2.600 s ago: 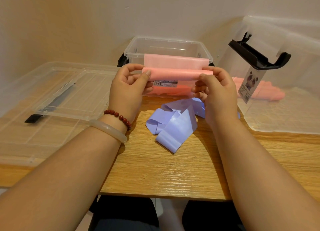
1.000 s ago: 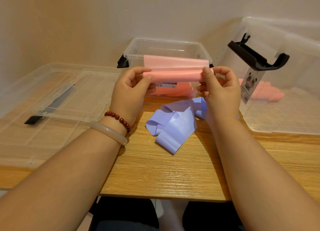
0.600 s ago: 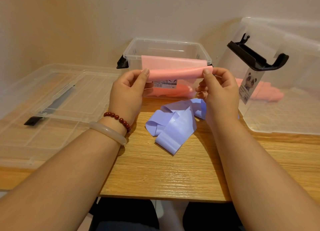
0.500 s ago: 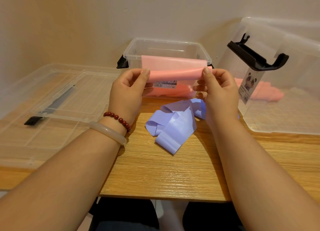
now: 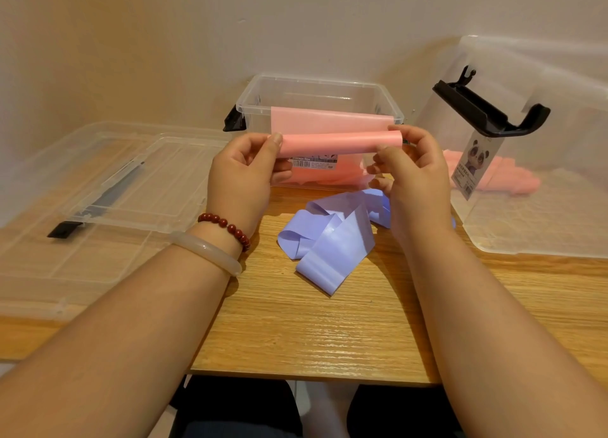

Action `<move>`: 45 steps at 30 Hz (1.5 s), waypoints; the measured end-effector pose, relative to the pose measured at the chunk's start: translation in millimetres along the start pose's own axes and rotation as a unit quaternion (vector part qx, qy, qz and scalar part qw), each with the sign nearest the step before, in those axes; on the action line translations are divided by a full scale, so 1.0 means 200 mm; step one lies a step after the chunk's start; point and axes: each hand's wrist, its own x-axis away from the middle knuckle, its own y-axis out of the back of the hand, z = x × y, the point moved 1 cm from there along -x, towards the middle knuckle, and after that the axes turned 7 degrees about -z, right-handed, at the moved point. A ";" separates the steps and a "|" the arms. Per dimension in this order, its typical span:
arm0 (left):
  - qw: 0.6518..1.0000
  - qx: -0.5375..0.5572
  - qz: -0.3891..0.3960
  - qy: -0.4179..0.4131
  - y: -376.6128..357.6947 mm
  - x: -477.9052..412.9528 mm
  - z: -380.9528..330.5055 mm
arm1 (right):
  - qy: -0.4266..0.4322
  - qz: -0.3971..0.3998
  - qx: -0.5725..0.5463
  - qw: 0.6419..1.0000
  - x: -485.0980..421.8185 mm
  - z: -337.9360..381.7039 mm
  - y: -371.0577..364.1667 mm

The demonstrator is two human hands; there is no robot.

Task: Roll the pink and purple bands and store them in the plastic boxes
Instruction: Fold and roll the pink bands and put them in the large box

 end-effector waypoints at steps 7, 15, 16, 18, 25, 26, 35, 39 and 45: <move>1.000 0.009 0.004 0.006 0.01 0.00 0.00 | 0.017 -0.032 0.030 0.999 0.00 0.00 0.00; 0.999 0.013 0.033 -0.014 0.01 0.00 -0.01 | -0.002 -0.036 0.012 0.999 0.00 -0.02 -0.01; 0.999 0.010 0.032 -0.014 0.01 0.00 0.00 | -0.002 -0.031 0.002 1.000 0.00 -0.02 -0.01; 1.000 0.005 0.026 -0.014 0.01 0.00 0.00 | -0.001 -0.017 -0.005 1.000 0.00 -0.01 -0.01; 1.000 -0.005 -0.003 0.001 0.01 -0.01 0.01 | 0.009 -0.015 0.026 1.000 0.01 -0.01 -0.01; 1.000 -0.007 -0.005 0.007 0.01 -0.01 0.02 | 0.011 -0.021 0.028 0.999 0.00 -0.01 -0.01; 0.999 0.020 0.031 -0.002 0.01 0.01 -0.01 | 0.016 -0.031 0.042 0.999 0.00 -0.01 0.00; 1.000 0.008 0.022 -0.008 0.01 0.01 -0.02 | 0.000 -0.023 0.008 1.000 0.00 -0.01 0.00; 1.000 0.015 0.010 -0.012 0.00 0.01 -0.01 | -0.003 -0.001 0.004 1.000 0.01 0.00 0.00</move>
